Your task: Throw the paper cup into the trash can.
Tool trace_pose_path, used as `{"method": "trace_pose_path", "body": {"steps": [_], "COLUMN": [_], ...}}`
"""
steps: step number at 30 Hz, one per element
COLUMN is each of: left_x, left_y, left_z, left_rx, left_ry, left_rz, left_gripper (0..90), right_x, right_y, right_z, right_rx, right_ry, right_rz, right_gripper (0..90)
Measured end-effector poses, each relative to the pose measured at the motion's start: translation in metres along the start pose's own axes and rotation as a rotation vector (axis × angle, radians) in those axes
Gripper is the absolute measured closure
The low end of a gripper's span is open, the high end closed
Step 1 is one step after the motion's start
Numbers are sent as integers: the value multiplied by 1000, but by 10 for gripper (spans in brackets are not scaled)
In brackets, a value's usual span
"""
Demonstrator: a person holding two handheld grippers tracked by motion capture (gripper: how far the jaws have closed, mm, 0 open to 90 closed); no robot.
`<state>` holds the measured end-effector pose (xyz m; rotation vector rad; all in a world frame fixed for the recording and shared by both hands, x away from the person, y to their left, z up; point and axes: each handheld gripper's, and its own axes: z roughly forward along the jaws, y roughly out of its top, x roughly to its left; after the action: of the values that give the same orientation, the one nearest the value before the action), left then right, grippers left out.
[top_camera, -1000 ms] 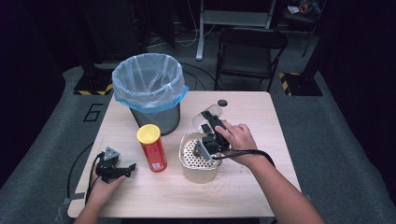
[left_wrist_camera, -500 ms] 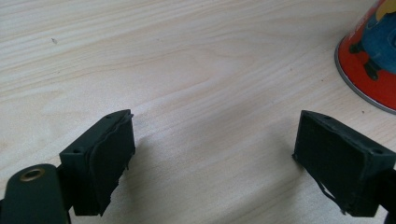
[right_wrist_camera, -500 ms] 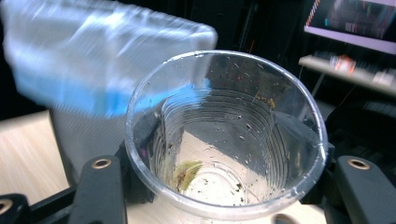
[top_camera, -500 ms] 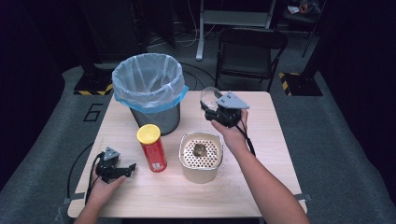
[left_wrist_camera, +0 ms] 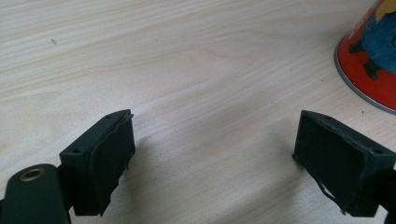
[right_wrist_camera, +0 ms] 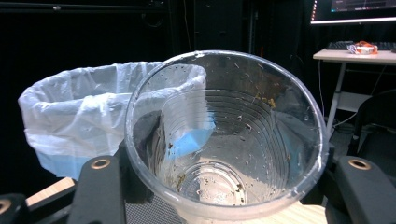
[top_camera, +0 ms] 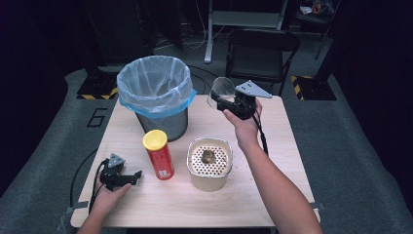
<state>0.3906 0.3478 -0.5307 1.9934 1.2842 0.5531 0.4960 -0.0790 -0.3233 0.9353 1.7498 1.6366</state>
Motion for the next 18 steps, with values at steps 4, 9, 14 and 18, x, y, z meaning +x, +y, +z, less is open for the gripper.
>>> {"method": "trace_pose_path", "body": {"steps": [4, 9, 14, 18], "left_x": [0, 0, -1, -1], "left_y": [0, 0, 0, 0], "left_z": [0, 0, 0, 0], "left_rx": [-1, -2, 1, 1], "left_ry": [1, 1, 2, 1], "left_rz": [2, 1, -12, -13], "left_gripper": [119, 119, 120, 120], "right_x": [5, 19, 35, 45], "right_y": [2, 10, 30, 53], "right_z": [-6, -16, -22, -21], "right_rx": [14, 35, 44, 43], "right_ry": [3, 54, 103, 113], "right_rz": [-24, -104, -138, -142], "right_gripper": [367, 367, 368, 368]}}
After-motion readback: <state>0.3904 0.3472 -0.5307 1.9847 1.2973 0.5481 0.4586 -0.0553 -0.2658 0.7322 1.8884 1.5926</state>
